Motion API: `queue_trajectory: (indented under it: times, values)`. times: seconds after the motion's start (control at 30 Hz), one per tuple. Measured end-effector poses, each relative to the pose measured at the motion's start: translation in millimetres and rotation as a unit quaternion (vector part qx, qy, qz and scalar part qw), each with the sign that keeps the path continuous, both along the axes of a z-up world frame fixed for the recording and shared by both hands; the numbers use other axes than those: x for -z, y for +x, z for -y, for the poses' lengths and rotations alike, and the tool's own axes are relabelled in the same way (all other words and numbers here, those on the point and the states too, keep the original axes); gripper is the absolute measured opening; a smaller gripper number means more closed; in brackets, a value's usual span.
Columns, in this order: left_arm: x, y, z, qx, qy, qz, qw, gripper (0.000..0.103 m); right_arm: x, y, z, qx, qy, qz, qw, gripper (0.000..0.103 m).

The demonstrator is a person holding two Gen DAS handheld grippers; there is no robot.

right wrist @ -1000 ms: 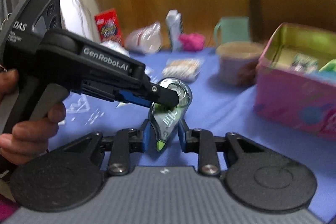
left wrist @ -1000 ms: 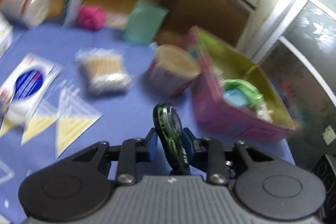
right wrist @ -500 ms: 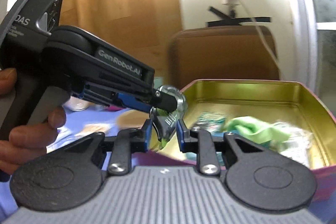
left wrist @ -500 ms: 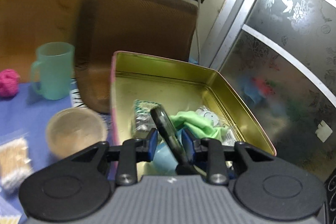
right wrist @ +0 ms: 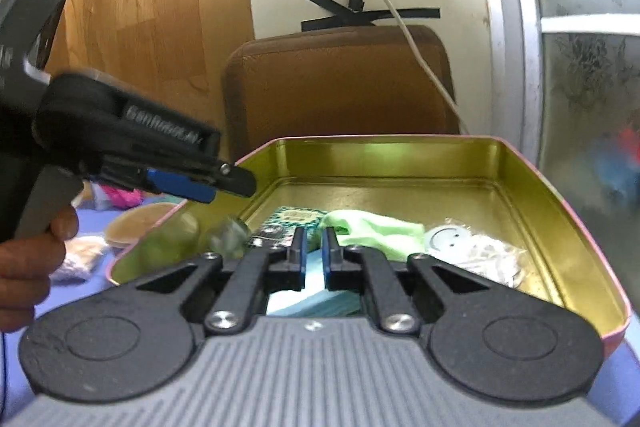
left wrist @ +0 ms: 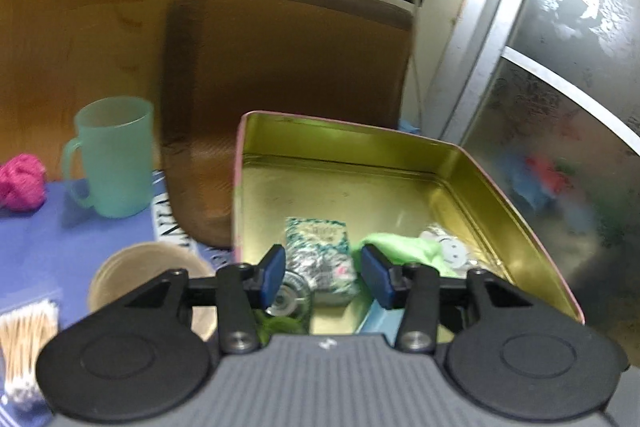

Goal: Organize soft objects
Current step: 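Carry the tape roller into the pink tin and release it, then move the right tool back to the table toward the cotton swab bag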

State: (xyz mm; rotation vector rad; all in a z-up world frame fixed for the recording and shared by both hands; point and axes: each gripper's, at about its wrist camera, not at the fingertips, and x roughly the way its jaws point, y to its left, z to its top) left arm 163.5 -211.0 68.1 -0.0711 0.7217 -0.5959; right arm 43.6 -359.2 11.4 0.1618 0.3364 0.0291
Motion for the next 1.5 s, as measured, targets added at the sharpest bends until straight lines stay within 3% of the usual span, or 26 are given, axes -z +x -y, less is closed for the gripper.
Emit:
queue_trajectory:
  times: [0.2, 0.3, 0.37, 0.43, 0.63, 1.13, 1.5]
  values:
    - [0.6, -11.4, -5.0, -0.006, 0.025, 0.014, 0.9996, 0.046, -0.2, -8.5, -9.7, 0.001, 0.028, 0.007, 1.000, 0.015]
    - [-3.4, -28.4, -4.8, -0.004, 0.045, 0.040, 0.9982, 0.050, -0.7, -14.9, -7.3, 0.007, 0.047, 0.007, 0.999, 0.018]
    - [-5.2, -40.1, -5.3, -0.006, 0.057, 0.057, 0.9967, 0.052, -1.6, -21.1, -4.5, 0.014, 0.060, 0.009, 0.998, 0.023]
    - [-6.3, -51.4, -8.7, -0.006, 0.065, 0.067, 0.9956, 0.053, -2.6, -28.9, -1.7, 0.022, 0.073, 0.012, 0.997, 0.034]
    - [-4.9, -81.6, -23.6, -0.013, 0.094, 0.085, 0.9918, 0.059, -6.7, -47.0, -6.3, 0.026, 0.092, 0.019, 0.995, 0.037]
    - [31.8, -100.6, -110.6, -0.084, 0.103, 0.034, 0.9905, 0.061, -1.1, -62.2, -74.4, -0.040, 0.069, -0.014, 0.997, 0.044]
    - [50.1, -97.2, -144.9, -0.122, 0.117, 0.028, 0.9851, 0.069, 9.1, -52.5, -107.1, -0.067, 0.059, -0.045, 0.995, 0.044]
